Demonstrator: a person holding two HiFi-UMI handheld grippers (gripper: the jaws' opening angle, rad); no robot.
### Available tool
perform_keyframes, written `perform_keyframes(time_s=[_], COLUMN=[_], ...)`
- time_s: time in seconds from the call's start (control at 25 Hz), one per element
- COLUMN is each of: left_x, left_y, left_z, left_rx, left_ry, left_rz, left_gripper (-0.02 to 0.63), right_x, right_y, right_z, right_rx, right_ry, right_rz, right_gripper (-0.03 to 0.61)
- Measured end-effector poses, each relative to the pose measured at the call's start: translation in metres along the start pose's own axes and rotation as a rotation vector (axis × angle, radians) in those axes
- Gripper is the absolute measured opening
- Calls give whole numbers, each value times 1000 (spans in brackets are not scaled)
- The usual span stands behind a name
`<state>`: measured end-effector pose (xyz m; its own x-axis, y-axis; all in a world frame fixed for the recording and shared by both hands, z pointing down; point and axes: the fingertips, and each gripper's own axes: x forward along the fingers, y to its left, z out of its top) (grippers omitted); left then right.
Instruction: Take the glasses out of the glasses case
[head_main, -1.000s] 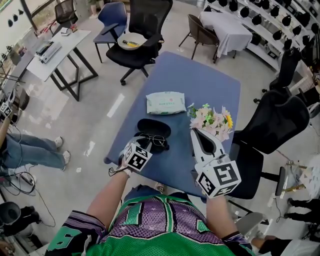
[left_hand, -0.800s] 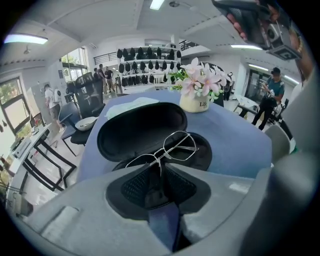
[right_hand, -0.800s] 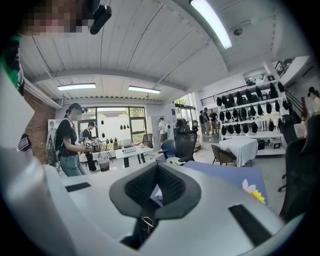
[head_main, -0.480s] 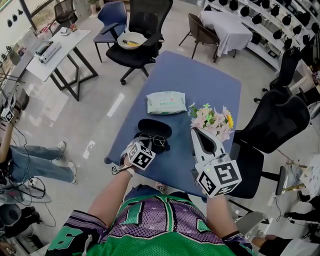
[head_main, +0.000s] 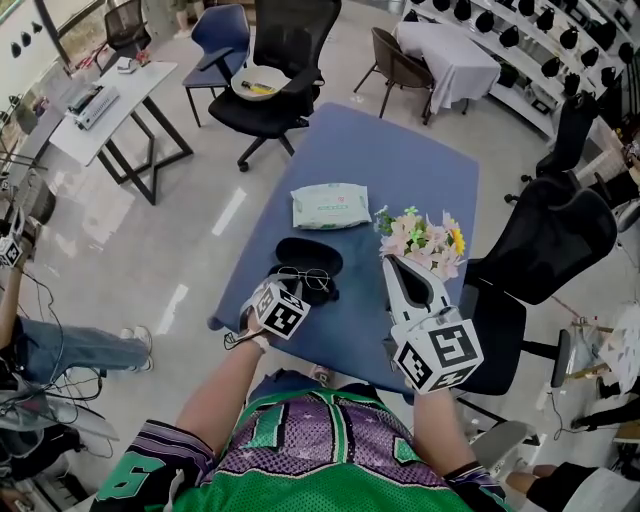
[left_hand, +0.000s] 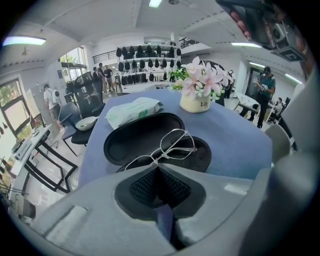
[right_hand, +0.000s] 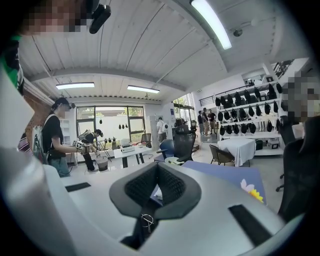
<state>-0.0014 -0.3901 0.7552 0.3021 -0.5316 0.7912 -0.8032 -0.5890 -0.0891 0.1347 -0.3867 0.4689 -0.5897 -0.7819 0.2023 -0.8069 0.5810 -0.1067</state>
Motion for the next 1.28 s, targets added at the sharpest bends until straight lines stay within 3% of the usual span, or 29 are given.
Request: perform_keyframes(time_s=[0.64, 1.28], left_x=[-33, -111], left_y=[9, 11], left_z=[30, 59], left_rx=[1, 52], left_ry=[-134, -301], left_rz=[-1, 0], left_gripper=[15, 15], right_x=[-11, -44], right_y=[20, 64], right_z=[13, 35], right_rx=[-27, -27], right_ry=[-34, -93], right_rz=[-28, -98], right_gripper=[3, 3])
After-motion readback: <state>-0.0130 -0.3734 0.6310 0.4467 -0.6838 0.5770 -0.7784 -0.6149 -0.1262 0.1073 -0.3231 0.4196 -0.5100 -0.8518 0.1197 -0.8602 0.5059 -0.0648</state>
